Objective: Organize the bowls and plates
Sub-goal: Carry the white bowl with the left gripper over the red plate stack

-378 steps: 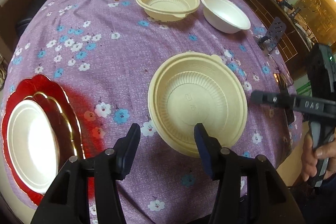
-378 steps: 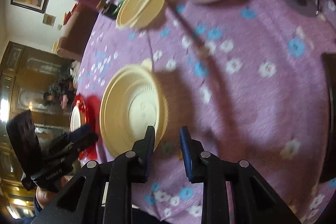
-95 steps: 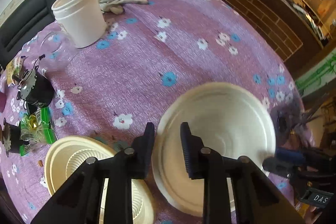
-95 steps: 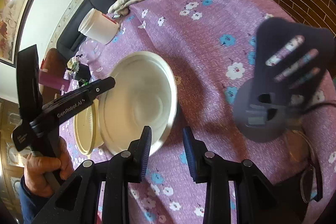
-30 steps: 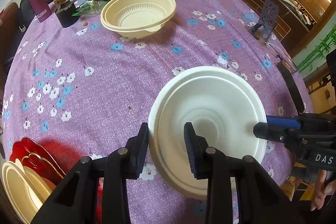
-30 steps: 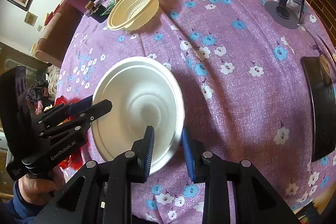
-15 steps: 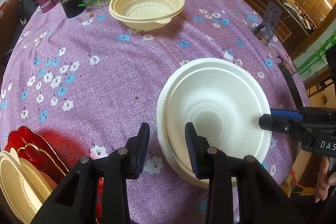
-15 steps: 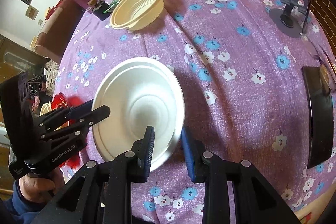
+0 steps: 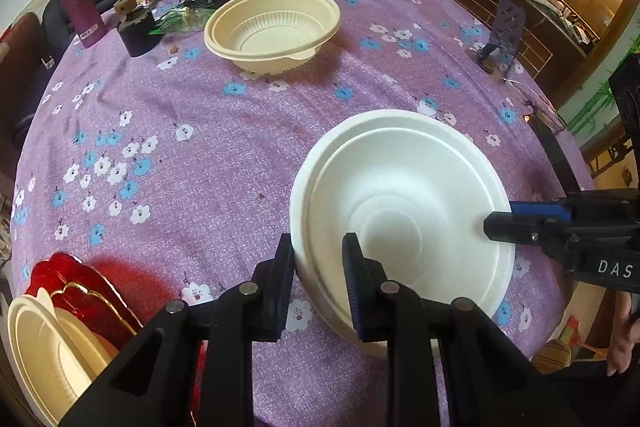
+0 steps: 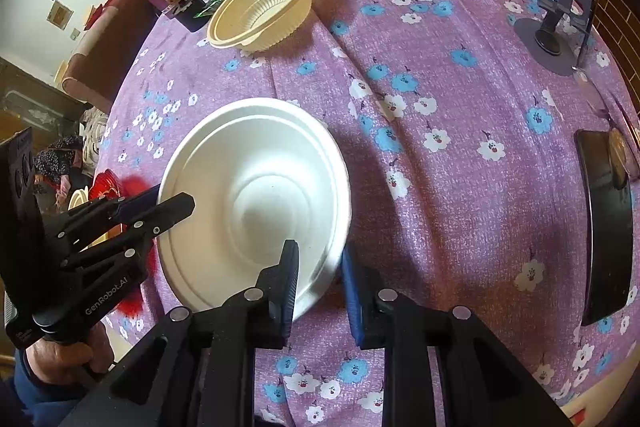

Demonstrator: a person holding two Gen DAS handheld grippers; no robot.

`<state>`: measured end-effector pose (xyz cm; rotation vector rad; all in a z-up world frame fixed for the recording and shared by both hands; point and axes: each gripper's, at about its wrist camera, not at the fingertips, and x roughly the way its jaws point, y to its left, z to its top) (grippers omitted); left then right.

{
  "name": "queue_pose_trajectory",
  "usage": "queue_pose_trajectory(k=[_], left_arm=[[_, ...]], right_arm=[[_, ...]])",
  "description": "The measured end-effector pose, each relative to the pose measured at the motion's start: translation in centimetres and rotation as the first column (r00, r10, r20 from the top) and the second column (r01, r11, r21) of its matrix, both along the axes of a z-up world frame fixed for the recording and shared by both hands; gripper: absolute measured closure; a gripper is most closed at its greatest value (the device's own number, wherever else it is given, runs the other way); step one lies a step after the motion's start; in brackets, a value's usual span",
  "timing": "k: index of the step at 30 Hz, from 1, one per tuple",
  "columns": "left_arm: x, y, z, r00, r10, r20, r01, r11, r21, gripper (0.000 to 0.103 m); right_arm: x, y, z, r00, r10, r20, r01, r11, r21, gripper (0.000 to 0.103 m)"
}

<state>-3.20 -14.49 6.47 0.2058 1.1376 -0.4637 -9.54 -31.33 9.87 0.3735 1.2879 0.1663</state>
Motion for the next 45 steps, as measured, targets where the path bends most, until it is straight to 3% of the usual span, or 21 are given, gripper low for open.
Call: queue_pose_trajectory(k=[45], left_arm=[[-1.7, 8.1, 5.9, 0.968, 0.223, 0.119, -0.221, 0.975, -0.028, 0.079]], right_arm=[[2.3, 6.8, 5.3, 0.976, 0.181, 0.125, -0.191, 0.978, 0.077, 0.079]])
